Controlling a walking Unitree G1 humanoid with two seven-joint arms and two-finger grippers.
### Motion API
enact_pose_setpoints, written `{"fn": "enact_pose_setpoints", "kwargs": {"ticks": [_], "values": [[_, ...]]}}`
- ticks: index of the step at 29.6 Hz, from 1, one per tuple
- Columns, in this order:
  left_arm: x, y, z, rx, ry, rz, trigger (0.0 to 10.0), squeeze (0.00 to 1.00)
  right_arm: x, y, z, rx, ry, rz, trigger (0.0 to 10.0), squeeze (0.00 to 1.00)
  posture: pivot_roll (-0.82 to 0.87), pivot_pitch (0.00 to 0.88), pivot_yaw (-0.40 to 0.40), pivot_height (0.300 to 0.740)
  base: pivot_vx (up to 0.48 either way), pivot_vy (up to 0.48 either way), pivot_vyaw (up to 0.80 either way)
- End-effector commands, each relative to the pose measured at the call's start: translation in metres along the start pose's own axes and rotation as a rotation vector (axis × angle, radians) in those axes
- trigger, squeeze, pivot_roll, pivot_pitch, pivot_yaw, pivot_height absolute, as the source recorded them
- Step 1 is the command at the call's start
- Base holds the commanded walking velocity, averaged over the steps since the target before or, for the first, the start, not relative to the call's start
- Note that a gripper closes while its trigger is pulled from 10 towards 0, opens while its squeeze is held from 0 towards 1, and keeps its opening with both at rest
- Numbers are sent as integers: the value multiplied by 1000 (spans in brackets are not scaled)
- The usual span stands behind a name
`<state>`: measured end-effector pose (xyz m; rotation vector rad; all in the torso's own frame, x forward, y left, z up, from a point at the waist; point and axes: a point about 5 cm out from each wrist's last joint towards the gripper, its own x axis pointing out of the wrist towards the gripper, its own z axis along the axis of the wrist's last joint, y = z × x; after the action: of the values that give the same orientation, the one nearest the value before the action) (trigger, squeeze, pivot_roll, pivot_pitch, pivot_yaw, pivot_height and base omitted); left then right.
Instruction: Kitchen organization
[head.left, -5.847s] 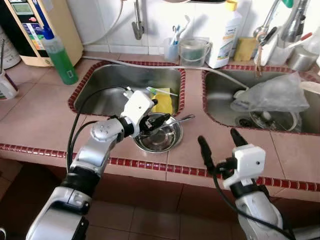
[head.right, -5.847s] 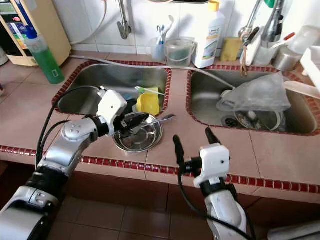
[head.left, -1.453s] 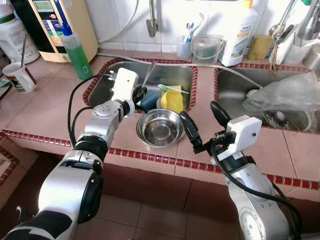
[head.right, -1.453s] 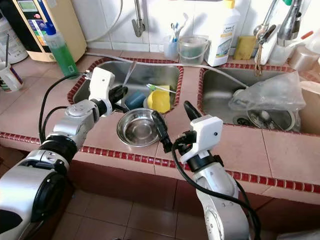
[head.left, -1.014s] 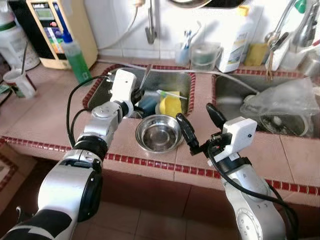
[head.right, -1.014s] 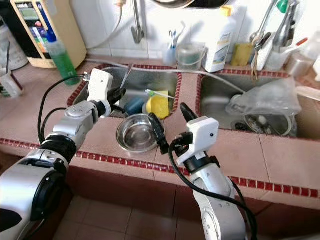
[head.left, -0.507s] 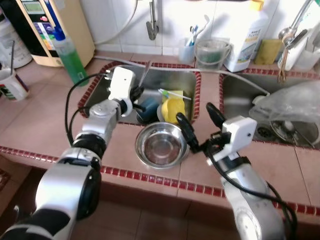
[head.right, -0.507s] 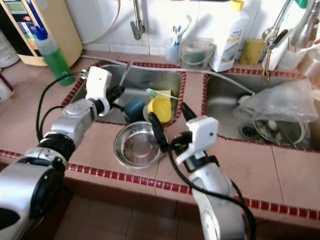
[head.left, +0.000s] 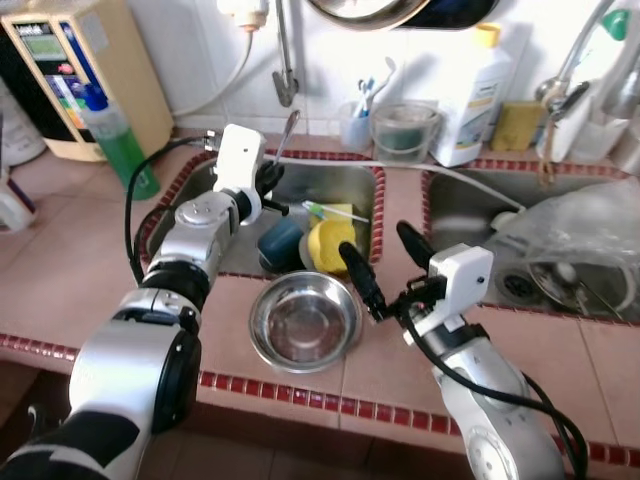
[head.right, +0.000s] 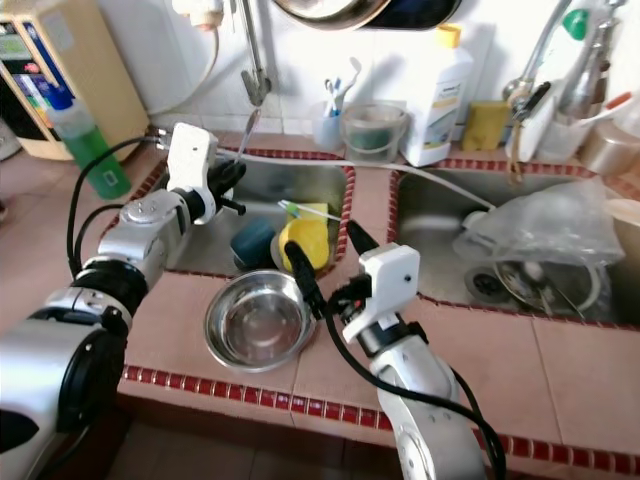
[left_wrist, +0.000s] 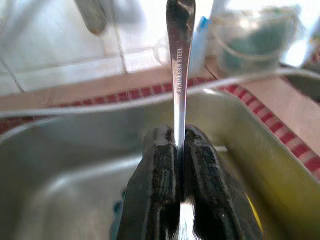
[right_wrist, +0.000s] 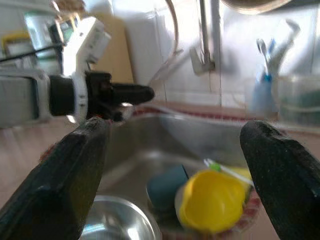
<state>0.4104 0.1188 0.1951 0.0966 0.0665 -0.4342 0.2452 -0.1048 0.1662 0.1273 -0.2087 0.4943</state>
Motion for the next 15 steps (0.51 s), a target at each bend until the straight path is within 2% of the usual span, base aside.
{"fn": "enact_pose_setpoints", "kwargs": {"ticks": [1,3,15], "values": [[-2,1,-6,23,28,-10,10000,0,-2,6,2,33,10,19,10000,0,-188,68,103,740,0,0,0],[-2,-1,-9,36,34,-22,10000,0,-6,8,0,62,35,22,10000,0,-192,72,104,740,0,0,0],[-2,-8,-24,62,100,-48,10000,0,-29,14,-2,92,98,11,10000,0,-219,113,103,740,0,0,0]]}}
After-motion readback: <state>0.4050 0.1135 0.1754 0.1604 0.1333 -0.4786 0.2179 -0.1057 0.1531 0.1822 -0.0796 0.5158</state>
